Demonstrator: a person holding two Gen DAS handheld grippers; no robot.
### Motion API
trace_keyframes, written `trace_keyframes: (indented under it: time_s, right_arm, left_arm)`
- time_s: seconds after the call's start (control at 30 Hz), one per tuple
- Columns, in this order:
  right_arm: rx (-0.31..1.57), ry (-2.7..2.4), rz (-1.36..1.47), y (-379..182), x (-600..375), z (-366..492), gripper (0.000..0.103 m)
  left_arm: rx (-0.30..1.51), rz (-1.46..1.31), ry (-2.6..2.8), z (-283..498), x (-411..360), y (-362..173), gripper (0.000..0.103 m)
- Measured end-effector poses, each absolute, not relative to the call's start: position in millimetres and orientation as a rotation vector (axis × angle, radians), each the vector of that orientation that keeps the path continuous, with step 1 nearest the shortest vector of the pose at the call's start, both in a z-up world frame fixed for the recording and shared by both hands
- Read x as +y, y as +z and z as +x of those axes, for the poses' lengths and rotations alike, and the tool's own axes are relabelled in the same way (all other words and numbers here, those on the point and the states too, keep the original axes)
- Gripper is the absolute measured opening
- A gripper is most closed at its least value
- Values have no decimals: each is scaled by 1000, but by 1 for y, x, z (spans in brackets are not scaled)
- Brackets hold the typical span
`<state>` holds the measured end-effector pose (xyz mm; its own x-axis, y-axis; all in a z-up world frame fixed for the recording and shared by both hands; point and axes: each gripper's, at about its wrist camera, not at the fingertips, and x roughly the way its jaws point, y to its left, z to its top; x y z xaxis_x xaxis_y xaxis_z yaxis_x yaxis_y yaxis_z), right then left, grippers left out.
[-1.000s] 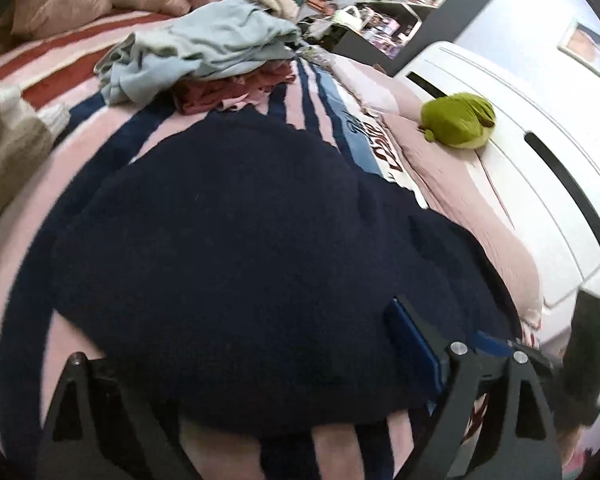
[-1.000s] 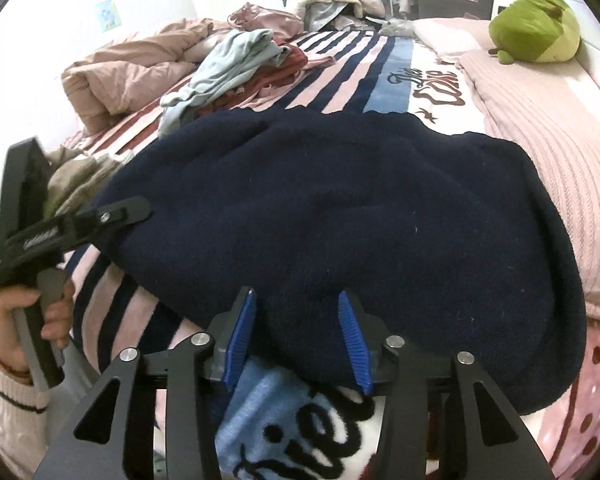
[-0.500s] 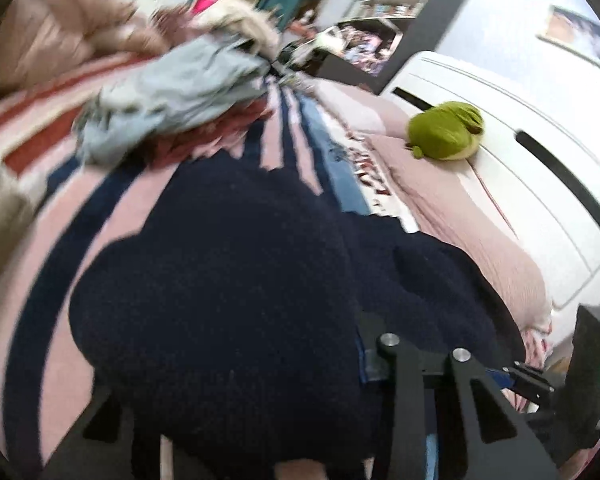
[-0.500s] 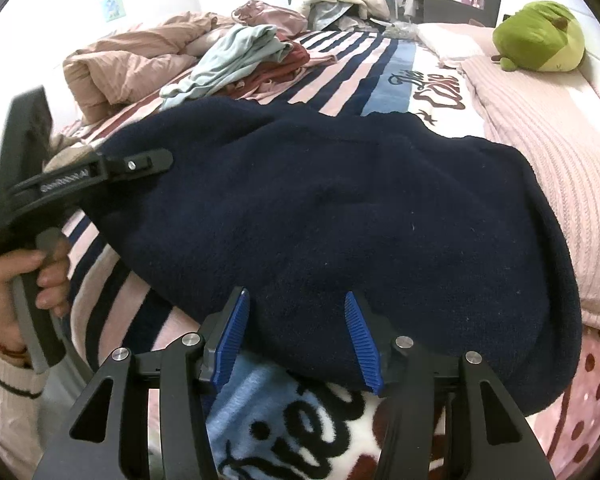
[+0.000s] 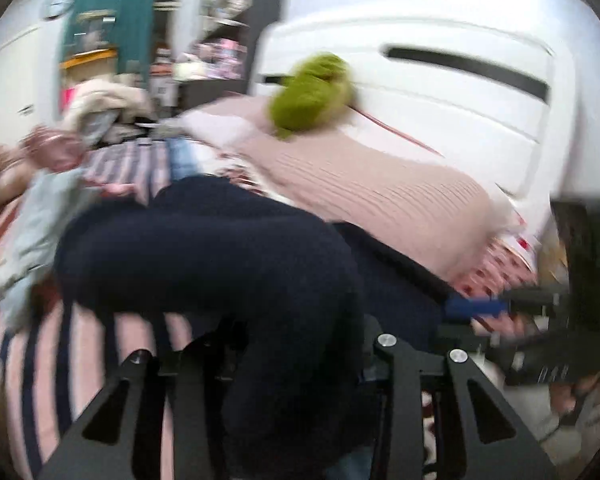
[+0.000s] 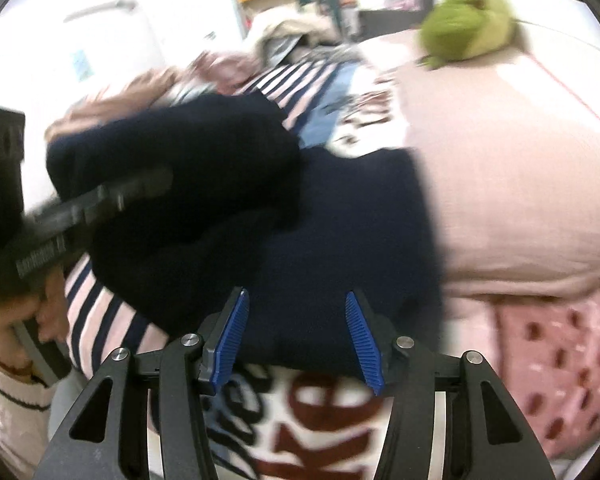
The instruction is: Fold small clothes
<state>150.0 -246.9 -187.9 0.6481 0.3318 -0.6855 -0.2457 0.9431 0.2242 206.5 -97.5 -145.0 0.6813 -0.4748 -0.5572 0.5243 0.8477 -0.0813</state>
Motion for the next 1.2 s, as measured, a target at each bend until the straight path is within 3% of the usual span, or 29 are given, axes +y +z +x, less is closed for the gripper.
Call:
trace_keyframes:
  time_s: [0.17, 0.23, 0.3, 0.4, 0.5, 0.63, 0.83, 1.07, 1.2]
  right_arm:
    - [743, 244, 174, -173, -295, 133, 47]
    - [731, 225, 185, -170, -306, 128, 47]
    - [724, 214, 193, -168, -312, 125, 47]
    - [698, 219, 211, -160, -316, 125, 47]
    - [654, 256, 210, -147, -308, 124, 48]
    - [592, 323, 174, -129, -281, 125, 59]
    - [540, 424, 56, -118, -212, 141, 61]
    - [673, 315, -168, -155, -174, 161, 32]
    - [762, 175, -110, -189, -223, 156, 26]
  left_arm:
    - [693, 89, -718, 212, -148, -172, 38]
    - [694, 35, -795, 208, -152, -172, 54]
    - [700, -30, -861, 205, -150, -168, 63]
    - [693, -31, -833, 196, -141, -158, 63]
    - [666, -74, -833, 180, -116, -145, 71]
    - [618, -87, -769, 158, -80, -133, 80]
    - [630, -125, -639, 162, -31, -140, 81]
    - [647, -175, -610, 176, -14, -153, 82]
    - [663, -184, -623, 186, -18, -161, 84]
